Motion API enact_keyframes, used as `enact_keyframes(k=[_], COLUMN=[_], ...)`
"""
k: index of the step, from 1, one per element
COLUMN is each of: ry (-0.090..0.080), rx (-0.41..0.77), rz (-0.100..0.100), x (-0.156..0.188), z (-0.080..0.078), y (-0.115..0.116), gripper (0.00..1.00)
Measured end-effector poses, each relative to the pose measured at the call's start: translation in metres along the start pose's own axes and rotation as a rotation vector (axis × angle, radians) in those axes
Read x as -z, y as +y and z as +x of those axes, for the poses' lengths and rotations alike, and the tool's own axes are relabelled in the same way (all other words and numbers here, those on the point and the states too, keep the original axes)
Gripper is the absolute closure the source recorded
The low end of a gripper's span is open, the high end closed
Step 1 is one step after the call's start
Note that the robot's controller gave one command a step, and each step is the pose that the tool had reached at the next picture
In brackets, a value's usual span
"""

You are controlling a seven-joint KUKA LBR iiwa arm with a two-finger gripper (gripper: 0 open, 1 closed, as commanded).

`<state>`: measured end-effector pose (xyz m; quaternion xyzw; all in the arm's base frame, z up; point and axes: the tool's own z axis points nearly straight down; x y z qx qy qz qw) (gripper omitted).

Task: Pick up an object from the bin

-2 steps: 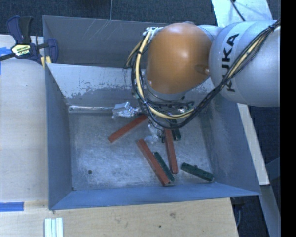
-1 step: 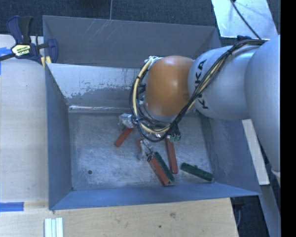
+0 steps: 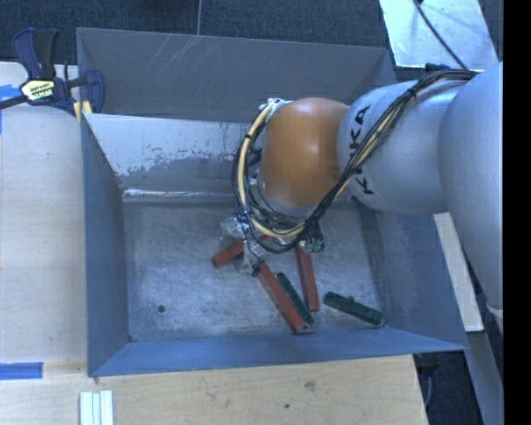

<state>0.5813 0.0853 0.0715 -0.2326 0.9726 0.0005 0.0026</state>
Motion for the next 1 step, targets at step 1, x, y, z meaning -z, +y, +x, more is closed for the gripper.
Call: enact_keyframes(k=[1], ry=[-0.008], rx=[0.002], rz=[0.002], x=[0.1301], z=[-0.034], y=[0.0281], gripper=[1.0])
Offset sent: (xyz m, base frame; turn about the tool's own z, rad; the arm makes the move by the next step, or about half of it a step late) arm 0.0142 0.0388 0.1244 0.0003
